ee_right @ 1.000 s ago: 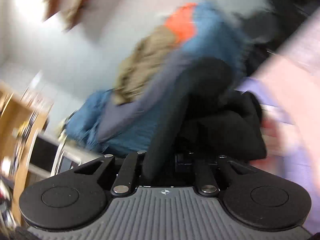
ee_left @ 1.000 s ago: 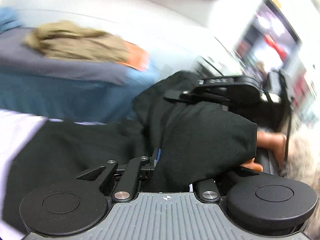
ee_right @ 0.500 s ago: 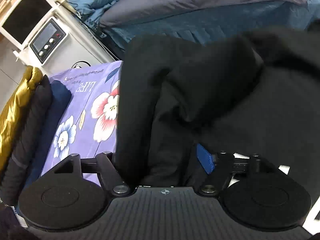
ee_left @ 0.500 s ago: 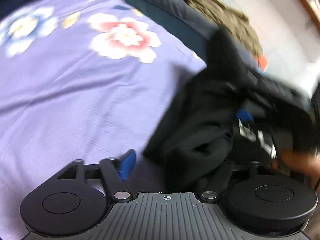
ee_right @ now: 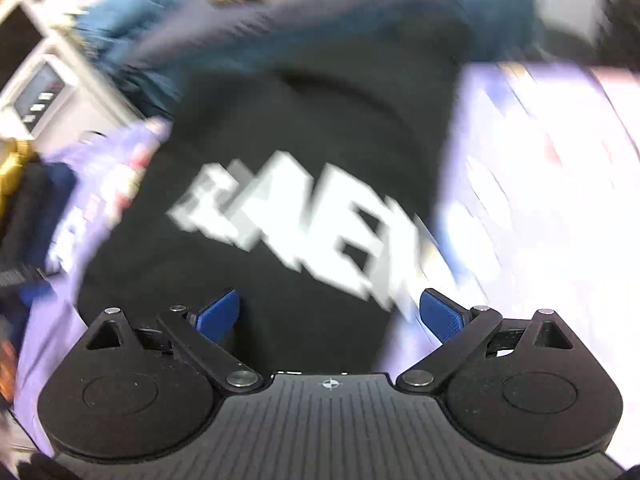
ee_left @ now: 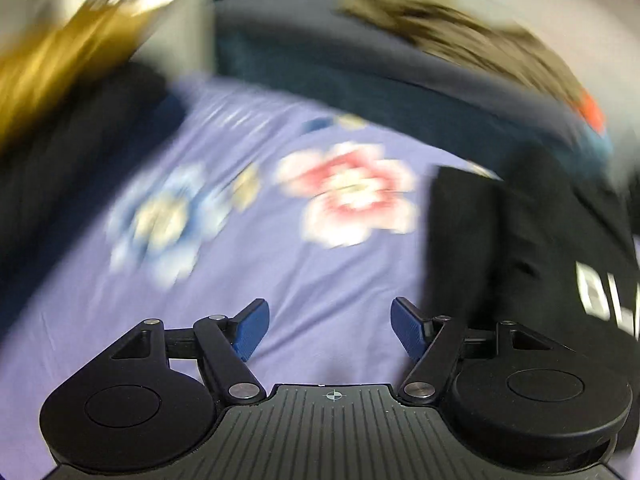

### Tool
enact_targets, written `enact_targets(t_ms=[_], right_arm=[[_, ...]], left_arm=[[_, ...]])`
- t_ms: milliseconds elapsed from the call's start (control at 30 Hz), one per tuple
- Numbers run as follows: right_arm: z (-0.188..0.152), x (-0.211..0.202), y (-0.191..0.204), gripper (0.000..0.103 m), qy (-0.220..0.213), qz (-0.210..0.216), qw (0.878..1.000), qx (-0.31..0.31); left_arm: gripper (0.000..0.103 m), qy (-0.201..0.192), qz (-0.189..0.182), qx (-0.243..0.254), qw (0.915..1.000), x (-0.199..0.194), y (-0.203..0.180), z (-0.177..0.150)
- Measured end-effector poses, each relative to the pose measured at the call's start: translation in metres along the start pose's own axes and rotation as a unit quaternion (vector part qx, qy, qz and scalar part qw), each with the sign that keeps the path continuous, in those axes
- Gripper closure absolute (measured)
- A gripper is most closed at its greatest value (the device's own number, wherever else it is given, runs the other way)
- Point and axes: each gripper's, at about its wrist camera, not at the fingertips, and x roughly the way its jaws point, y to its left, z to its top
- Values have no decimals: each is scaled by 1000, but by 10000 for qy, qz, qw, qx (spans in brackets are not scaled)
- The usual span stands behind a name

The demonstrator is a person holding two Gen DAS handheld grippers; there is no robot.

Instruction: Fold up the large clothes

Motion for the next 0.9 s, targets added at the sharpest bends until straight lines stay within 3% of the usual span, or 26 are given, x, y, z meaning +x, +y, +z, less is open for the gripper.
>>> enact_targets(t_ms=[100, 233, 400, 533, 700, 900], right_arm=[[-24, -11, -13, 6, 80, -70, 9986, 528], [-35, -21, 2, 5, 264, 65, 9978, 597], [-2, -46, 50, 1, -4, 181, 9996, -228], [23, -69, 63, 0, -191, 151, 9981, -574], [38, -78, 81, 0, -419, -309, 9932, -1046], [35, -89, 81, 0, -359, -174, 9943, -988]], left_arm=[[0, 90, 91, 1203, 9927, -16, -66, 4], [0, 449, -71, 1928, 9802, -35, -127, -12], [0, 912, -232, 1761, 9799, -48, -154, -19], [0, 869, 188, 1700, 9814, -67, -161, -17], [0, 660, 389, 1653, 9833, -88, -160, -12], [0, 630, 414, 1574, 9846, -100, -157, -13]])
